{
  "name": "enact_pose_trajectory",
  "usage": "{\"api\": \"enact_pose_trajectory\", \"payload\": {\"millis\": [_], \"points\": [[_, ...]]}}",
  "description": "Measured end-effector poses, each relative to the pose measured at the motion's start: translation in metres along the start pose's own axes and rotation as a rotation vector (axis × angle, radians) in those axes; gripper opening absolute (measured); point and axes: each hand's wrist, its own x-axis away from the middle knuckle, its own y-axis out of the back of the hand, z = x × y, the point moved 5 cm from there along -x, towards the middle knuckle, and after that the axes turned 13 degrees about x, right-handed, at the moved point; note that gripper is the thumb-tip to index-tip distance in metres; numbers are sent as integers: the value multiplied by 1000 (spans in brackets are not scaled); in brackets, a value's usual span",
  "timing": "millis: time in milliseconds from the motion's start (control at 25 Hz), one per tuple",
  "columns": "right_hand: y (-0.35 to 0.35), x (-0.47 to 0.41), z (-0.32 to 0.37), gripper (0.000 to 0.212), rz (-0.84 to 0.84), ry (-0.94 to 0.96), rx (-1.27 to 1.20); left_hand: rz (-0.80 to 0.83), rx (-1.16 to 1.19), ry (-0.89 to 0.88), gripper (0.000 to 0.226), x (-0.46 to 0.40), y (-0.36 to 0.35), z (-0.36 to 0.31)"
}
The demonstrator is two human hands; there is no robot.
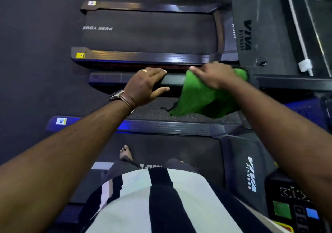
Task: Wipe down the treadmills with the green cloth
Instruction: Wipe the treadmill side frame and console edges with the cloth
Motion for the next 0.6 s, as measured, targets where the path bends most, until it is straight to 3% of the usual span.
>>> {"api": "enact_pose_trajectory", "payload": {"millis": [80, 120, 160, 280, 360, 440, 520, 600], "points": [[1, -23, -3, 72, 176, -39, -18, -67, -29, 53, 46, 4, 8, 6], [4, -31, 16, 67, 178, 12, -38, -110, -39, 96, 42, 7, 13, 12], [9, -31, 44, 61, 132, 86, -40, -148, -52, 146, 40, 12, 18, 19], [8, 3, 81, 50, -362, 275, 54, -228, -124, 280, 40, 35, 36, 41], [-4, 23, 64, 49, -439, 166, 147, -266, -135, 306, 38, 47, 40, 45], [-3, 13, 73, 54, -335, -81, 67, -306, -127, 358, 34, 47, 37, 45], [0, 9, 114, 53, -292, -70, 24, -379, -122, 434, 29, 44, 35, 46], [-7, 14, 127, 50, -465, 89, 159, -409, -93, 492, 29, 45, 34, 47]]}}
